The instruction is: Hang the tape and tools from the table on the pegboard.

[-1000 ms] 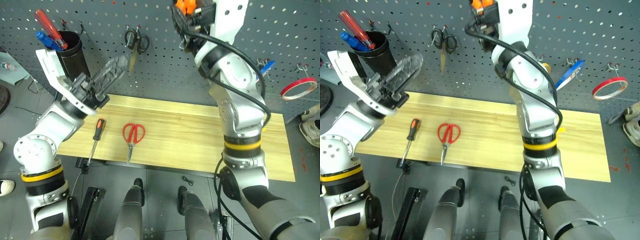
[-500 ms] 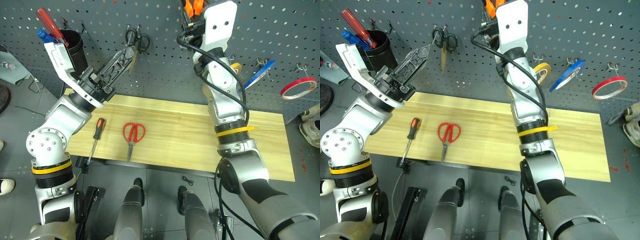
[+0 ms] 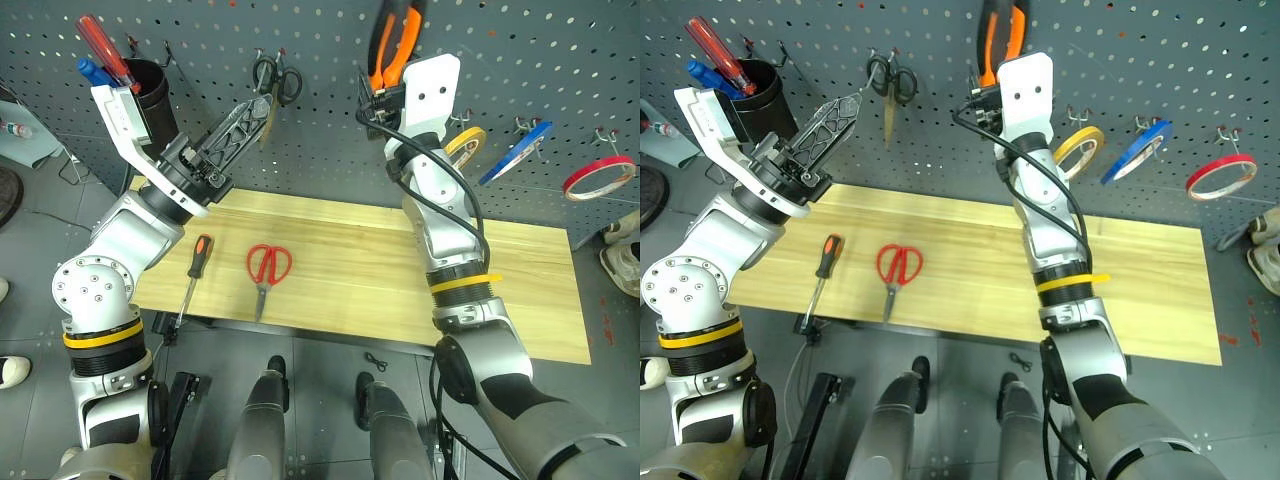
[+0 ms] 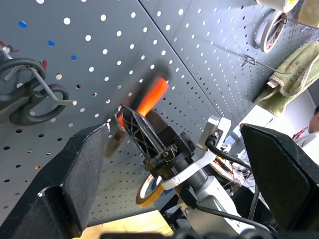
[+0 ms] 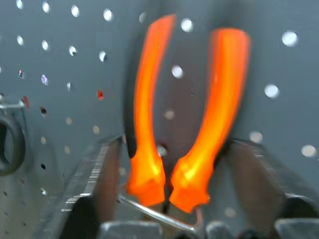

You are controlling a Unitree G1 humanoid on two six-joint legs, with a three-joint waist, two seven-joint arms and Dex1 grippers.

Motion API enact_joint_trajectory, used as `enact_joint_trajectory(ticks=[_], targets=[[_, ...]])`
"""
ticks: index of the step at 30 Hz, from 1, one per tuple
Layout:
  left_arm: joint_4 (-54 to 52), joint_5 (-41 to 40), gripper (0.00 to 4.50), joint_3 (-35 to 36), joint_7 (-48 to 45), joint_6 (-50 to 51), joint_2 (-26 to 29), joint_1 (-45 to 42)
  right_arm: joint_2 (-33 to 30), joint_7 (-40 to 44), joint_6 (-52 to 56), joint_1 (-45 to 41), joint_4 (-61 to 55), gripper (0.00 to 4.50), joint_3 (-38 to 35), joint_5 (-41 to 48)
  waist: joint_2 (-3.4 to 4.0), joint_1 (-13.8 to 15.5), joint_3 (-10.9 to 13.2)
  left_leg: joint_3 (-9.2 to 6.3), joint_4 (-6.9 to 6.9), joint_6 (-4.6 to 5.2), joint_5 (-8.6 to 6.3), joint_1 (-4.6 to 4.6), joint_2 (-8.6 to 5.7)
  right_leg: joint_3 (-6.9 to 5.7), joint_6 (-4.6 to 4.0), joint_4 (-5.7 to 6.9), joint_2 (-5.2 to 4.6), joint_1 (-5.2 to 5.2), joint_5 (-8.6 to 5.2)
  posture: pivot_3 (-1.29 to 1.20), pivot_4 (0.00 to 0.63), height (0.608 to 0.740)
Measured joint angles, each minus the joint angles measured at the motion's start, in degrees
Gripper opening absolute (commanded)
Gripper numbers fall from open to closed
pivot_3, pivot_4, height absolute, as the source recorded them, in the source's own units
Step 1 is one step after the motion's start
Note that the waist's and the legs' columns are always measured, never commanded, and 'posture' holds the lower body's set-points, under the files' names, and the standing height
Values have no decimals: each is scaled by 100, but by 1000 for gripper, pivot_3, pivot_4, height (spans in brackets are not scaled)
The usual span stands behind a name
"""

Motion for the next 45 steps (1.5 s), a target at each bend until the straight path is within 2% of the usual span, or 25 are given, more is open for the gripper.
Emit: enact_joint_trajectory(ticks=[4,6,9,13,18,23,26,33,38,45], targets=[[-48,24,4500,-71,-31,152,156,156,-237,351,428,367,-765,4466,5,127,0,0,0,0,-9,-1,0,1,0,-1,1,-1,0,0,0,161,370,740],[-175,176,4500,-119,-73,225,359,518,-502,778,1013,778,-1453,4466,18,344,0,0,0,1,-18,-1,0,3,0,-1,0,-6,-2,0,-1,151,374,740],[-418,732,4500,-392,-135,340,734,1285,-914,1464,1981,1380,-2390,4466,38,805,1,-9,0,2,-27,-1,0,5,0,0,-1,-6,-2,-2,-1,130,379,740],[-615,1753,4500,-879,104,323,892,2070,-1336,2200,3126,1855,-3398,4466,24,1578,1,-46,0,4,-28,-3,0,12,6,1,-12,-5,0,-4,-6,113,394,740],[-734,2912,4500,-1286,1344,350,252,2635,-2007,3477,4143,2740,-4134,4466,69,2761,0,-24,1,5,-24,-2,1,14,3,2,-14,-9,-6,3,-7,100,411,740],[-595,3784,4500,-1624,2195,389,-385,2627,-2542,4707,4069,2958,-4228,4466,347,3111,-2,-23,2,4,-15,-2,1,14,4,3,-10,-7,-2,4,-7,79,410,740],[-386,4102,4500,-1744,2405,478,-739,2622,-2673,5121,3945,2939,-4192,4466,428,3143,-2,-51,2,5,-14,-1,1,15,4,4,-8,-4,-1,3,-7,60,410,740],[108,4782,4500,-1924,2551,577,-1057,2637,-2815,5266,3853,2992,-4109,4466,480,3075,-4,-63,3,3,-10,-1,1,14,3,4,-8,-3,-2,3,-7,17,424,740],[128,5191,4500,-1964,2559,688,-1079,2567,-2837,5103,3967,3055,-4222,4466,438,3116,-3,-69,3,4,-9,-2,1,15,3,5,-9,-3,-3,4,-7,4,430,740],[403,5296,4500,-2021,1807,587,-1083,2346,-2846,4905,4132,3066,-4285,4466,340,3198,-2,-84,4,5,-9,-1,1,18,3,6,-38,-2,-4,4,-27,-4,455,740]])
